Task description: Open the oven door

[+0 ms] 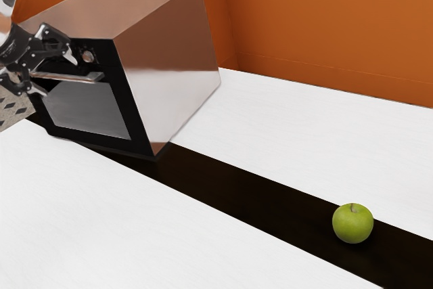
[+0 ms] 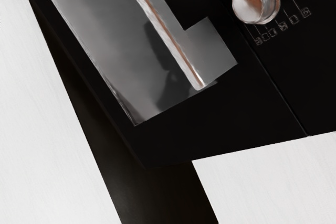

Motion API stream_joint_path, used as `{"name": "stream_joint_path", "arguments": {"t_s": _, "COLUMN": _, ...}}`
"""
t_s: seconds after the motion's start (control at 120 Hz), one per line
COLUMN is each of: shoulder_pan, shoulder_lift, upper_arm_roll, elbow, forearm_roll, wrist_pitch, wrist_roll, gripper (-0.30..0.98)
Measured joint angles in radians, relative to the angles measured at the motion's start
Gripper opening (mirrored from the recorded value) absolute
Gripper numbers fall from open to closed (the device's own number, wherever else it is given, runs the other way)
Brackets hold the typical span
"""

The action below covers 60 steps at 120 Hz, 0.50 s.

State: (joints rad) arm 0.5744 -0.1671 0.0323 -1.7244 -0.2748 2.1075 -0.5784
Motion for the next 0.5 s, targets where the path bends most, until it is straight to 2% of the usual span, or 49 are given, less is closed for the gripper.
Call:
{"name": "stream_joint_path", "arguments": {"t_s": 0.075, "shoulder_pan": 0.179, "shoulder_lift": 0.030, "upper_arm_roll": -0.136, "elbow": 0.006, "forearm_roll": -0.035, "wrist_pitch": 0.096, "wrist_roll": -0.044, "gripper": 0.69}}
{"name": "stream_joint_path", "arguments": {"t_s": 0.125, "shoulder_pan": 0.232, "shoulder_lift": 0.023, "upper_arm_roll": -0.188, "elbow": -0.005, "forearm_roll": -0.048, "wrist_pitch": 0.146, "wrist_roll": -0.070, "gripper": 0.69}}
{"name": "stream_joint_path", "arguments": {"t_s": 0.225, "shoulder_pan": 0.268, "shoulder_lift": -0.070, "upper_arm_roll": -0.217, "elbow": -0.109, "forearm_roll": -0.061, "wrist_pitch": 0.227, "wrist_roll": -0.117, "gripper": 0.68}}
{"name": "stream_joint_path", "arguments": {"t_s": 0.5, "shoulder_pan": 0.318, "shoulder_lift": 0.012, "upper_arm_roll": -0.222, "elbow": -0.117, "forearm_roll": -0.071, "wrist_pitch": 0.358, "wrist_roll": -0.236, "gripper": 0.68}}
